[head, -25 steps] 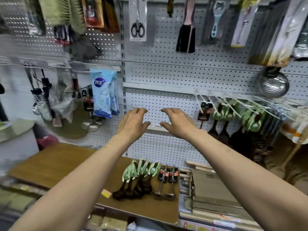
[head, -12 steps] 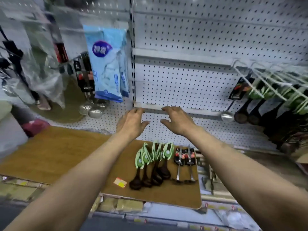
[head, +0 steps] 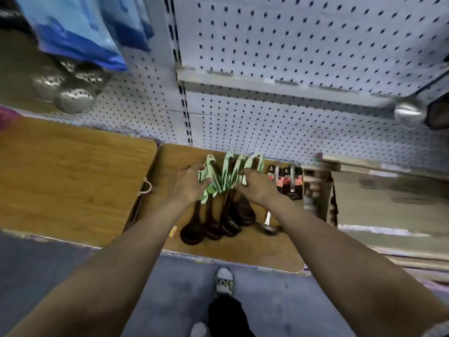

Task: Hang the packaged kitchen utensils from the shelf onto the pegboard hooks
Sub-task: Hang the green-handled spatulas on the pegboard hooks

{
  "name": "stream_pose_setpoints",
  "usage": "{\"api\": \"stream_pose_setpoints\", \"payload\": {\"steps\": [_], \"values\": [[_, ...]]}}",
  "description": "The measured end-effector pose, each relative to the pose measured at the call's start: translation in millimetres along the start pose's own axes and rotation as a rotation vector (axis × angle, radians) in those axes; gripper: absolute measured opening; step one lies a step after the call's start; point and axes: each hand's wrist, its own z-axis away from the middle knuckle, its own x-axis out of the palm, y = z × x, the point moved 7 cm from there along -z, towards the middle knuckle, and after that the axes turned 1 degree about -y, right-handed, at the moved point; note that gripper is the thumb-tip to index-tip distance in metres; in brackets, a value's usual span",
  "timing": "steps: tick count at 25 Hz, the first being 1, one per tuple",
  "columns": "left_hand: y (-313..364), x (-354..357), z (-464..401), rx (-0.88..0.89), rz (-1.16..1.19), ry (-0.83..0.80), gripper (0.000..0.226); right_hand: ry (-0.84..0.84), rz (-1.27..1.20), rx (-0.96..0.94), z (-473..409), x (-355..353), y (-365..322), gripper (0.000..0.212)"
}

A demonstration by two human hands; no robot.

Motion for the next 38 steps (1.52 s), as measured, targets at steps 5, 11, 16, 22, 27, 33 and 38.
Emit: {"api": "stream_pose_setpoints", "payload": {"steps": [5, 11, 16, 22, 27, 33, 38], "values": [[-13.7, 62.1, -39.9, -0.073, 0.130, -0.081, 0.045, -0.023, -0.225, 0.255, -45.3, 38.7, 63.2, 0.053], [8.9, 114.5, -67.0, -0.047, 0.347, -0.095, 0.035, 0.041, -0.397, 0.459, -79.3, 60.9, 105.4, 0.051], [7.9, 130.1, -83.4, -0.135, 0.437, -0.044, 0.042, 0.109, -0.582, 0.660, -93.5, 69.1, 121.4, 0.068], [-12.1, 132.3, -87.5, -0.195, 0.479, -0.027, 0.047, 0.132, -0.794, 0.802, -96.4, 79.0, 121.2, 0.069], [-7.9, 136.4, -90.5, -0.201, 0.477, -0.028, 0.048, 0.312, -0.921, 0.699, -89.8, 64.6, 122.8, 0.045], [2.7, 160.5, -104.9, -0.355, 0.354, -0.046, 0.062, 0.445, -1.166, 0.534, -61.2, 53.4, 139.4, 0.019], [13.3, 170.2, -110.8, -0.472, 0.204, -0.040, 0.058, 0.456, -1.376, 0.544, -34.6, 49.9, 149.9, 0.016]]}}
